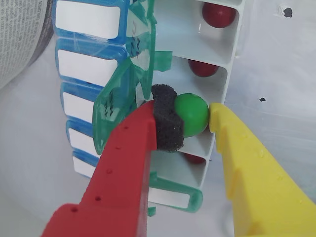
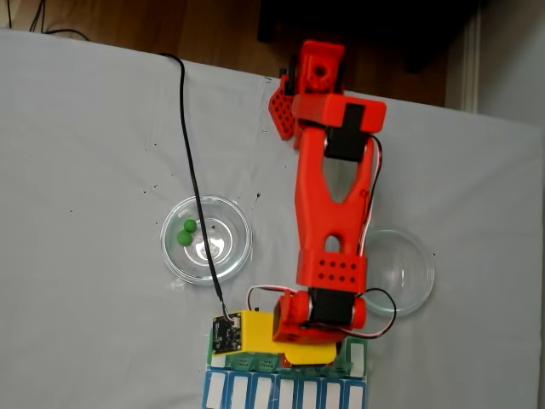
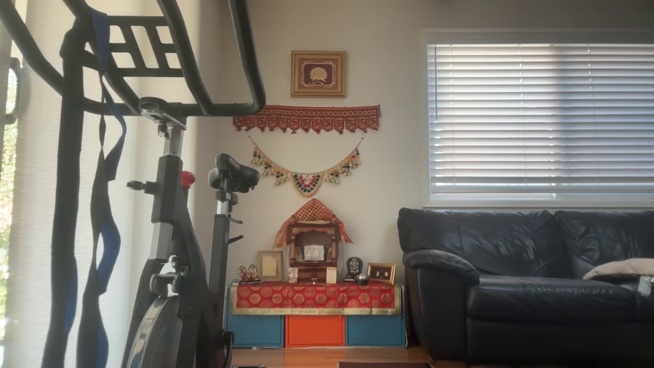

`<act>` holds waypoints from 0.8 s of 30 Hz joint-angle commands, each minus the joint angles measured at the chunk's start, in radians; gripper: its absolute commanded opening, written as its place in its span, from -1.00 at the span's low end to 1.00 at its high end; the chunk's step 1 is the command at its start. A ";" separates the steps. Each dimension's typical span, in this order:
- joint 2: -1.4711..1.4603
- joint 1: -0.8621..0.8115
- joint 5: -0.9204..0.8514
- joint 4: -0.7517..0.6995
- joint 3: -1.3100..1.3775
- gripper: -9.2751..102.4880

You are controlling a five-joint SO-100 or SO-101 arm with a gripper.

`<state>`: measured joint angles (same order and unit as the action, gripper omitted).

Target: Sort medicines into box.

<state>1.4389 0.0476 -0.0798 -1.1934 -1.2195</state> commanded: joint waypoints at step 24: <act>-0.110 0.014 0.020 -0.189 0.348 -0.40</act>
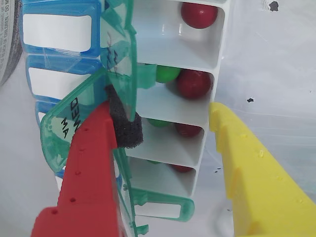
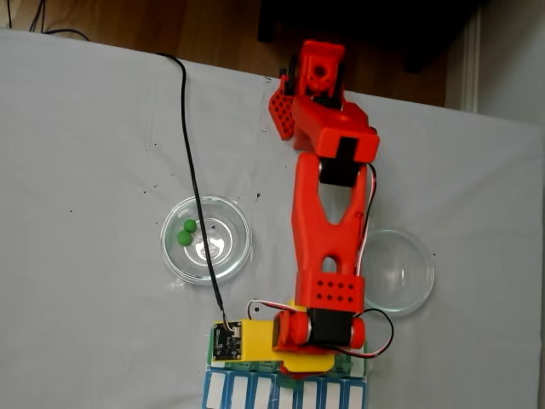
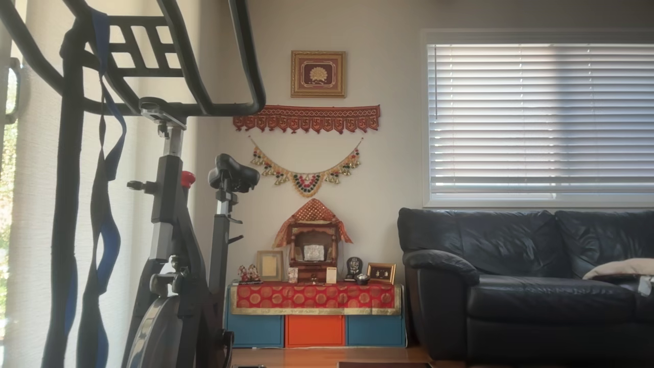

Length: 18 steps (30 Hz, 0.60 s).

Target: Sort medicines into box.

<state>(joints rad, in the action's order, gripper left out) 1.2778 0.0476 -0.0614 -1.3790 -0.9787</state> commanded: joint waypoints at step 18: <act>0.360 -0.086 -0.095 -0.003 -0.160 -0.81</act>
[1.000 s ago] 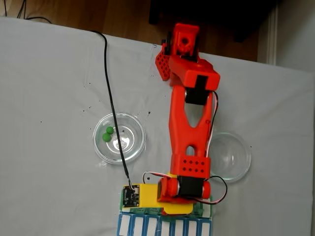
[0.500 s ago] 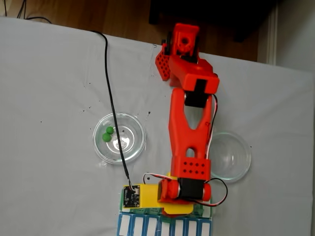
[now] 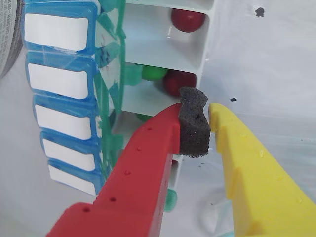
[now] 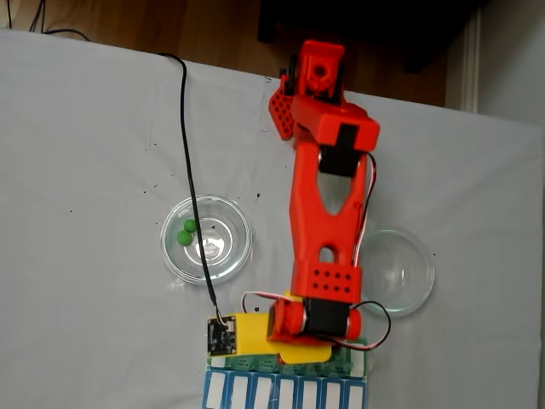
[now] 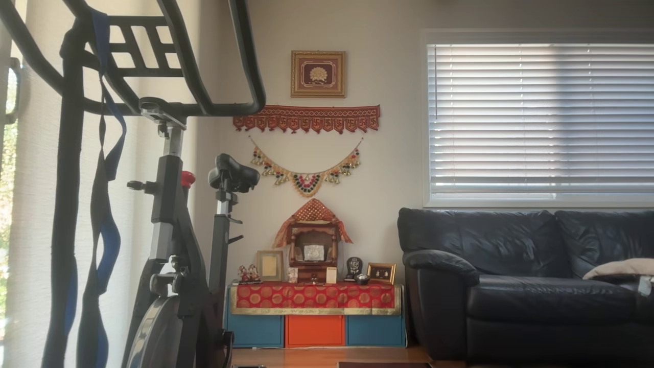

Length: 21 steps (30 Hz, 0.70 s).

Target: Sort medicines into box.

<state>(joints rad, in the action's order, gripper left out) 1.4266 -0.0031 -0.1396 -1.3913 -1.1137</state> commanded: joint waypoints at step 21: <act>0.571 -0.348 -0.495 -0.020 -0.512 -0.81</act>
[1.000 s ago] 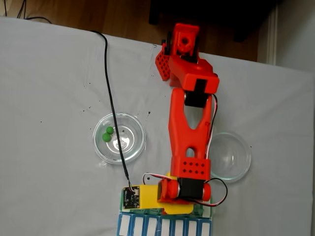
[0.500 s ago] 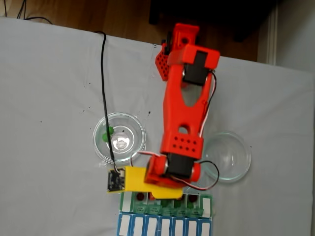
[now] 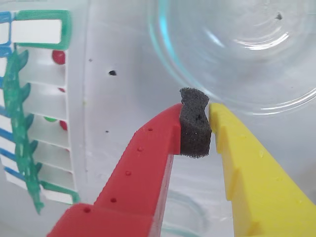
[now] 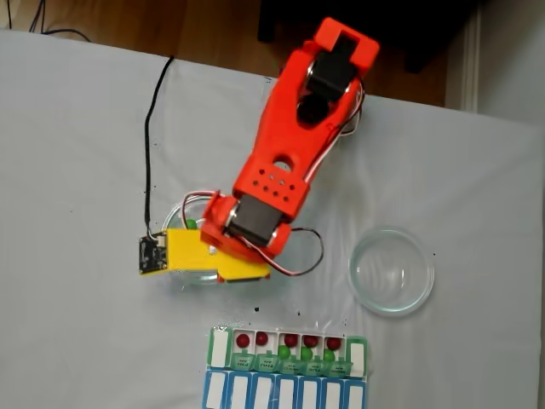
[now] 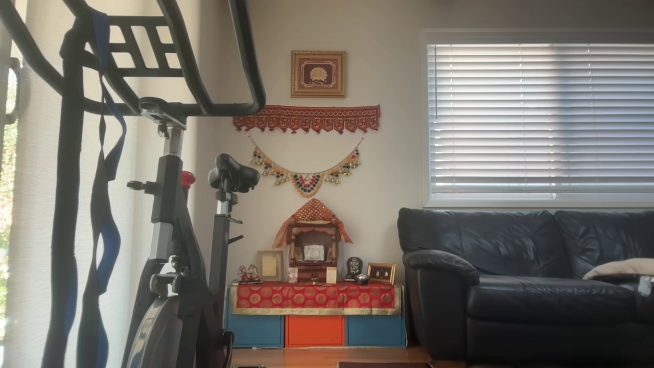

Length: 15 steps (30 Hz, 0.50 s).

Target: Sort medicines into box.

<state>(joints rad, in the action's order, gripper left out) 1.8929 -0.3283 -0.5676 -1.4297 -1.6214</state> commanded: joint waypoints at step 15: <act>-0.137 -0.104 -0.505 -0.011 0.089 -0.80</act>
<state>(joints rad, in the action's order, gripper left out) 1.7595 -0.4126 -0.9910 -1.4297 -1.6276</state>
